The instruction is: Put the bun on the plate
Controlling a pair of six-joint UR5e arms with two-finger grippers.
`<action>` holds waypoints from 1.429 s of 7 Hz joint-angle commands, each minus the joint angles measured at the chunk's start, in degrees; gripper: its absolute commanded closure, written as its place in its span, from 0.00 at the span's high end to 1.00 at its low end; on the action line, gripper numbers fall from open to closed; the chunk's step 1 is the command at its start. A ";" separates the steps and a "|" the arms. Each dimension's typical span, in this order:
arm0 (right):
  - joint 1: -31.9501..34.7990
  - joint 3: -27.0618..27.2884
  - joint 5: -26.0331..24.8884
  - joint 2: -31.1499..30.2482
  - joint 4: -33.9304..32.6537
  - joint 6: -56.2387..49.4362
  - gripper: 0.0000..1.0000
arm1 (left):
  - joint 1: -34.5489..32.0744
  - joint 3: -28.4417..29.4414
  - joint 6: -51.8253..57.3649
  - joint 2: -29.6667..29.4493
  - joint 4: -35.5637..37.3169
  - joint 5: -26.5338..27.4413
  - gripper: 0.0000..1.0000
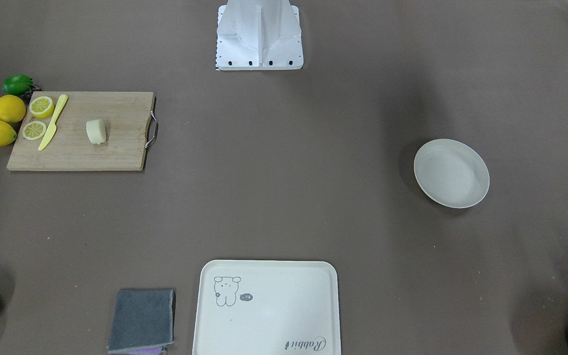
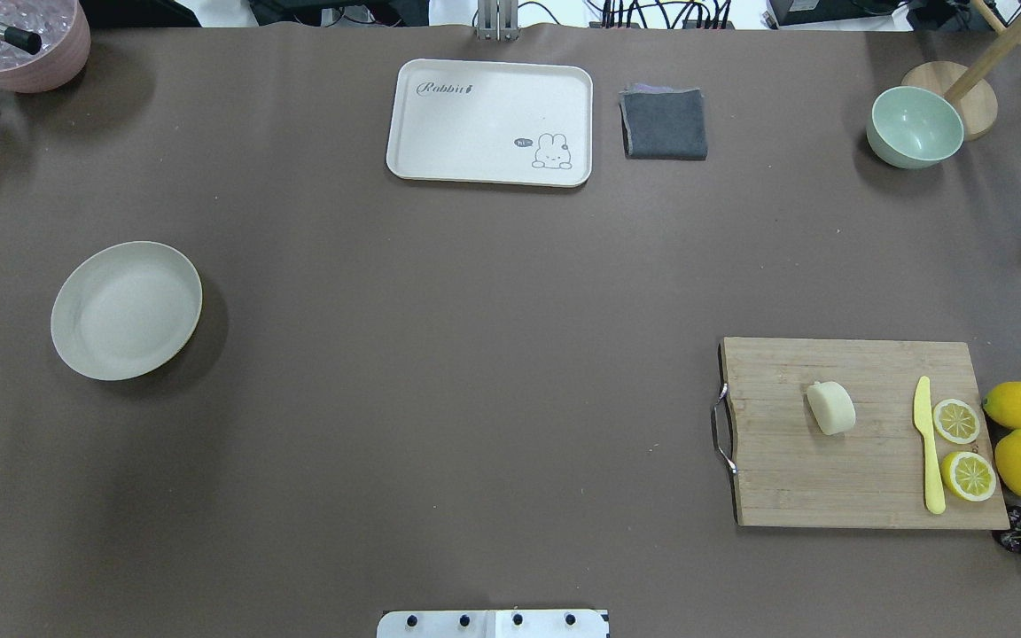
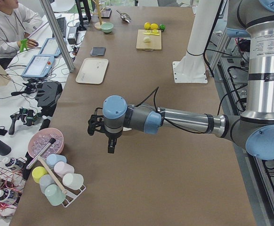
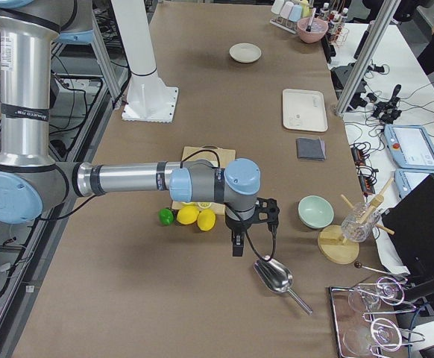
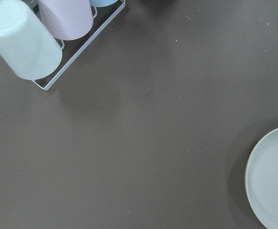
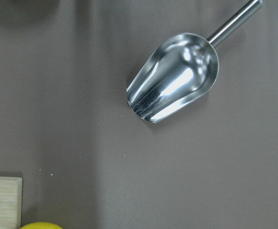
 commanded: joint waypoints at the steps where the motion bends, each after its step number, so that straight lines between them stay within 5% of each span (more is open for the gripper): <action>1: -0.03 1.08 0.98 0.17 0.04 0.09 1.00 | 1.90 0.93 -0.04 0.60 -5.02 0.15 0.98; 4: -0.03 3.19 0.99 0.26 0.04 0.09 1.00 | 3.33 1.90 -0.04 0.43 -12.34 0.15 0.98; 10: -0.03 5.75 0.99 0.97 0.22 0.79 1.00 | 3.24 1.81 -0.04 -1.24 -13.14 0.15 0.98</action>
